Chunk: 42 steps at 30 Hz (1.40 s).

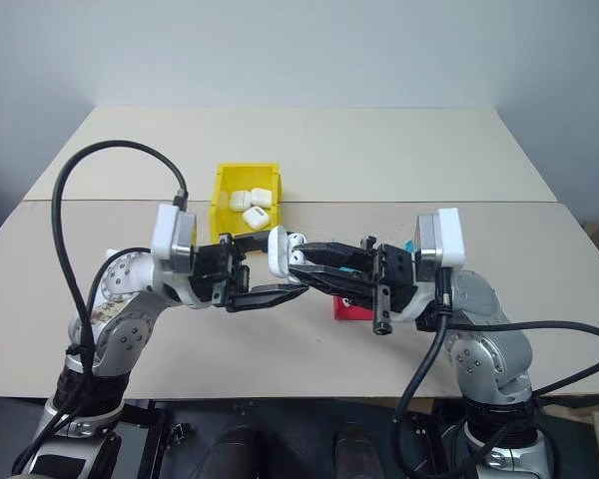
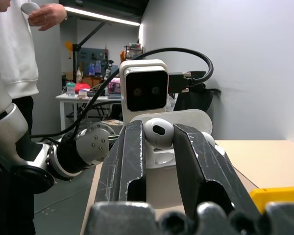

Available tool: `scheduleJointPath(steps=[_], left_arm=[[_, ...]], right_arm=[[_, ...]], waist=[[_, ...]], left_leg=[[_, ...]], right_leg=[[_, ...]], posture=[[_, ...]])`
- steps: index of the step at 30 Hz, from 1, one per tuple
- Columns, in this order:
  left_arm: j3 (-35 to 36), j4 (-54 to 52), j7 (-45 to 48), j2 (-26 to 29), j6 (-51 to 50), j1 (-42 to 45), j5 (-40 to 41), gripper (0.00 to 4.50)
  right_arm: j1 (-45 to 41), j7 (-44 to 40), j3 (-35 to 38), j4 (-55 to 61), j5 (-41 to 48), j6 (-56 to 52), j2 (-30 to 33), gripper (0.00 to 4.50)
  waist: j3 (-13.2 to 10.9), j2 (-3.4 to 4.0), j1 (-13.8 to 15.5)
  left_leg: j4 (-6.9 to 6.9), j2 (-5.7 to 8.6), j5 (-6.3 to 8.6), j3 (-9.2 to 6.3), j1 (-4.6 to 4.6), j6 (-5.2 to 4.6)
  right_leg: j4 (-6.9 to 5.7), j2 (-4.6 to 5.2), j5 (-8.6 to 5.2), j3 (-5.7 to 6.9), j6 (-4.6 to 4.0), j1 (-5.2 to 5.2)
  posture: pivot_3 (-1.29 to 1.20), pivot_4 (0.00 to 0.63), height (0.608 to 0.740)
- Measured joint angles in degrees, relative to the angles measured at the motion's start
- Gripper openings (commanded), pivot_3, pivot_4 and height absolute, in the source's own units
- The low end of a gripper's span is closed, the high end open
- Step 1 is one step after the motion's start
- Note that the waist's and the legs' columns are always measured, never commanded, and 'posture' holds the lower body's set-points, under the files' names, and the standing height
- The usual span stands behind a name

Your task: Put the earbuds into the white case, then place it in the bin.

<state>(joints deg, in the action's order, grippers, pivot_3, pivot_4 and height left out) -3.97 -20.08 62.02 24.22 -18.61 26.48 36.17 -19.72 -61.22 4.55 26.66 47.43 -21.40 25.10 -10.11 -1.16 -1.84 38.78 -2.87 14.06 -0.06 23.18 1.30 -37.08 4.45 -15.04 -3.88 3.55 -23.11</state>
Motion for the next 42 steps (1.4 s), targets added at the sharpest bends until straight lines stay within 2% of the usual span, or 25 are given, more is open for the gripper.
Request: scheduleJointPath(steps=[3, 4, 7, 20, 24, 27, 31, 34, 37, 42], left_arm=[[-0.1, 0.1, 0.1, -0.1, 0.0, 0.0, -0.2, 2.78], [-0.1, 0.1, 0.2, -0.1, 0.0, 0.0, -0.2, 2.78], [-0.1, 0.4, 0.2, -0.1, 0.3, 0.0, -0.2, 2.78], [-0.1, 1.5, 0.5, 0.0, 2.2, 0.0, -0.4, 2.78], [-0.1, 3.0, 0.5, 0.2, 2.3, 0.0, -1.3, 2.78], [-0.7, 4.5, 1.0, 0.1, 2.6, 0.1, -2.2, 2.78], [-1.5, 7.0, 1.6, -0.8, 3.7, 1.1, -3.0, 2.78], [-2.0, 8.1, 1.7, -1.7, 3.8, 2.7, -3.5, 2.78], [-2.7, 9.1, 1.6, -2.7, 4.7, 3.2, -4.7, 2.78], [-3.0, 10.1, 1.5, -3.3, 6.1, 3.2, -5.8, 2.78]], right_arm=[[0.0, -0.3, -0.1, -0.2, 0.0, 0.0, 0.4, 0.67], [0.0, -0.4, -0.1, -0.2, 0.0, 0.0, 0.5, 1.21], [0.0, -1.4, -0.1, -0.3, 0.0, 0.0, 1.0, 1.94], [0.2, -2.3, 0.3, -1.2, -1.0, 2.1, 2.0, 1.94], [-3.0, -2.4, 3.5, -3.9, 0.7, 1.3, 6.4, 1.94], [-11.1, -3.2, 3.8, -7.1, 1.0, -2.8, 14.1, 1.94], [-22.6, -6.3, 2.2, -9.4, -0.5, -6.5, 21.1, 1.06], [-29.5, -6.8, -2.0, -10.1, -3.2, -8.9, 22.5, 0.03], [-34.5, -7.4, -6.2, -10.3, -5.2, -11.9, 23.4, 0.03], [-35.6, -8.9, -11.0, -9.2, -9.1, -12.6, 22.9, 0.03]], waist=[[0.0, 0.0, 0.1], [0.0, 0.0, 0.1], [0.0, 0.0, 0.2], [0.0, 0.0, 0.9], [0.0, 0.0, 1.0], [0.0, 0.01, 0.7], [0.0, 0.01, 0.9], [0.0, 0.01, 0.8], [0.0, 0.01, 1.0], [0.0, 0.0, 1.1]], left_leg=[[0.0, 0.0, 0.0, 0.0, 0.0, 0.0], [0.0, 0.0, 0.0, 0.0, 0.0, 0.0], [0.0, 0.0, 0.0, 0.0, 0.0, 0.0], [0.02, 0.0, 0.0, 0.01, 0.0, 0.0], [0.04, 0.01, 0.0, 0.01, -0.01, 0.0], [0.04, 0.01, 0.0, 0.03, -0.01, 0.0], [-0.03, -0.02, 0.0, 0.0, 0.03, -0.01], [0.02, -0.01, 0.0, 0.02, 0.07, -0.01], [0.02, -0.01, 0.0, 0.01, 0.07, -0.01], [0.06, -0.01, 0.0, 0.01, 0.12, -0.01]], right_leg=[[0.0, 0.0, 0.0, 0.0, 0.0, 0.0], [0.0, 0.0, 0.0, 0.0, 0.0, 0.0], [0.0, 0.0, 0.0, 0.0, 0.0, 0.0], [0.0, 0.0, 0.0, 0.0, 0.0, 0.0], [0.0, 0.0, 0.0, 0.0, 0.0, 0.02], [-0.01, 0.0, 0.0, -0.02, 0.0, -0.01], [0.05, -0.02, -0.01, 0.02, -0.02, -0.03], [0.05, 0.0, 0.0, 0.01, -0.01, -0.04], [0.05, 0.0, 0.0, 0.02, -0.01, -0.05], [0.05, 0.02, 0.0, 0.03, -0.01, -0.06]], posture=[[0.0, 0.15, 0.74], [0.0, 0.15, 0.74], [0.0, 0.15, 0.74], [0.0, 0.15, 0.74], [0.0, 0.15, 0.74], [0.0, 0.15, 0.74], [0.0, 0.15, 0.74], [0.0, 0.15, 0.74], [0.0, 0.15, 0.74], [0.0, 0.15, 0.74]])
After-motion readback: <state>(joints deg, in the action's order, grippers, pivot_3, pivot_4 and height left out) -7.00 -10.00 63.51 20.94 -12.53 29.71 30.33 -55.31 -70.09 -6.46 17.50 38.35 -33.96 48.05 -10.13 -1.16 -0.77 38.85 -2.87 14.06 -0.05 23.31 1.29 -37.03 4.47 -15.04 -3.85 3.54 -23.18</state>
